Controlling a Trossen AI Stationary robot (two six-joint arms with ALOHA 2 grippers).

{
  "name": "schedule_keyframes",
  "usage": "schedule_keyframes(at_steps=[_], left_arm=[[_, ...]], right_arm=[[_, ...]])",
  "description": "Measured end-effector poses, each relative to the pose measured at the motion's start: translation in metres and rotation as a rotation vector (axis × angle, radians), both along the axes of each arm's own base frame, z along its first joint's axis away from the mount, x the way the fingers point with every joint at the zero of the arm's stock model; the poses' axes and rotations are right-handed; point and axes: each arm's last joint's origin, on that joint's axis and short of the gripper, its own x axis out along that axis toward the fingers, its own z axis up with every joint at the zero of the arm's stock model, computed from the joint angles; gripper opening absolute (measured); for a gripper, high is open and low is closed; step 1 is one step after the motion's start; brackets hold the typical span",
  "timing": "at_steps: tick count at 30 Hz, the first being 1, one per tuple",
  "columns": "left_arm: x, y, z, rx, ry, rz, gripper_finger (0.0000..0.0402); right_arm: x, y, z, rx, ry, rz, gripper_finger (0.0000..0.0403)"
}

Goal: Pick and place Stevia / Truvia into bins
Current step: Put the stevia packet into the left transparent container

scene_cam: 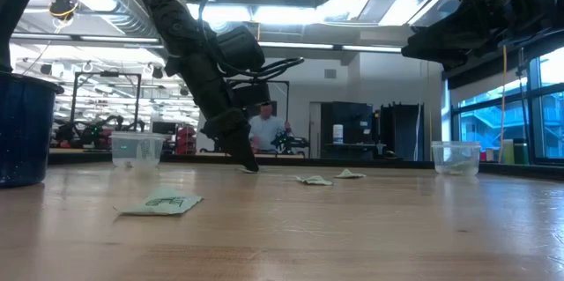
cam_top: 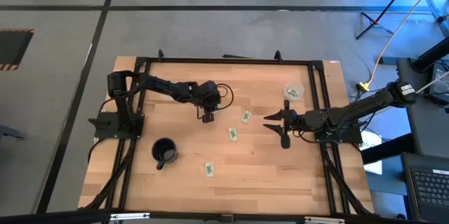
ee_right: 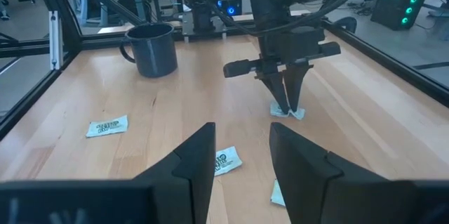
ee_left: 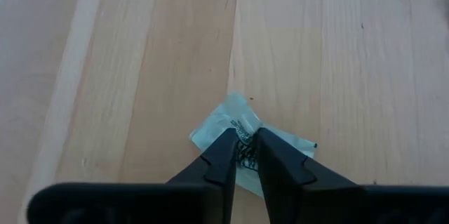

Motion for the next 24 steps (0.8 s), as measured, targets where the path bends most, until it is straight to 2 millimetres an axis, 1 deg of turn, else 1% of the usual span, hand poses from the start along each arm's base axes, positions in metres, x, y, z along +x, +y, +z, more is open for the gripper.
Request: schedule_keyframes(at_steps=[9, 12, 18, 24], left_arm=[[0.000, 0.000, 0.000, 0.005, 0.002, -0.002, 0.0030], [-0.002, 0.000, 0.004, 0.006, 0.000, -0.001, 0.0025], [-0.011, -0.003, 0.018, 0.002, 0.022, 0.000, 0.0019], [-0.025, -0.006, 0.039, 0.007, 0.066, 0.008, 0.0019]], right_arm=[[0.000, 0.000, 0.000, 0.000, 0.001, 0.000, 0.0139], [0.000, 0.000, 0.000, 0.000, 0.001, 0.000, 0.0139], [0.000, 0.000, -0.001, -0.002, 0.010, 0.000, 0.0139], [0.000, 0.000, -0.001, -0.003, 0.015, 0.000, 0.0139]])
